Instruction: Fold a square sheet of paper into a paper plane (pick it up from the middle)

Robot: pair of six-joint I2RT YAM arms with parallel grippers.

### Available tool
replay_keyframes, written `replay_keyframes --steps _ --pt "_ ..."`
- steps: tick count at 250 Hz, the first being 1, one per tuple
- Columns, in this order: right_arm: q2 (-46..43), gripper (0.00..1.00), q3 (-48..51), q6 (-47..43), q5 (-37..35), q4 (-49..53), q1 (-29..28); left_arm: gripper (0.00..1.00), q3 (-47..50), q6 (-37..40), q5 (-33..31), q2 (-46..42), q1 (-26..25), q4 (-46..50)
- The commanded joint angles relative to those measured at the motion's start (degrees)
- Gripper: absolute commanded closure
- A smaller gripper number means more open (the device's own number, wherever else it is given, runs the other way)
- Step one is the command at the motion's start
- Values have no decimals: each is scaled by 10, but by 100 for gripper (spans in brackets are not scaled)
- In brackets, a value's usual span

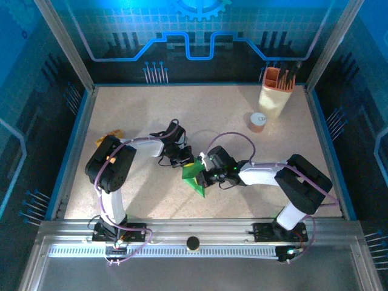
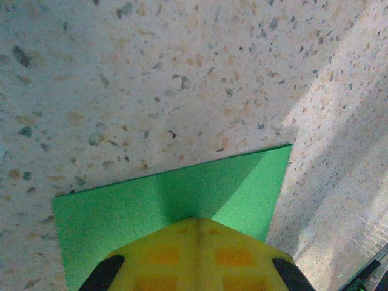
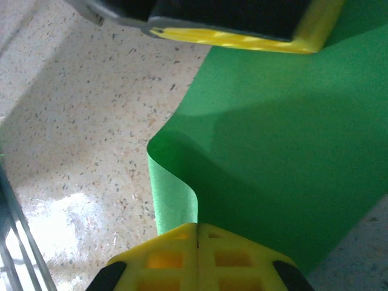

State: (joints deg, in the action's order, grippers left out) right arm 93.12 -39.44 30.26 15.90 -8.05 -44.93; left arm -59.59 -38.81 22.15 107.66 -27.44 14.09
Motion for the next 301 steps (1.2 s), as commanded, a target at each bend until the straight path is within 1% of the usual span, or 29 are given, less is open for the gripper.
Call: replay_keyframes --steps 1,301 --pt "6 99 -9 2 -12 13 10 100 17 8 -20 13 -5 21" --pt "18 99 5 5 -30 13 12 100 8 3 -19 -2 -3 27"
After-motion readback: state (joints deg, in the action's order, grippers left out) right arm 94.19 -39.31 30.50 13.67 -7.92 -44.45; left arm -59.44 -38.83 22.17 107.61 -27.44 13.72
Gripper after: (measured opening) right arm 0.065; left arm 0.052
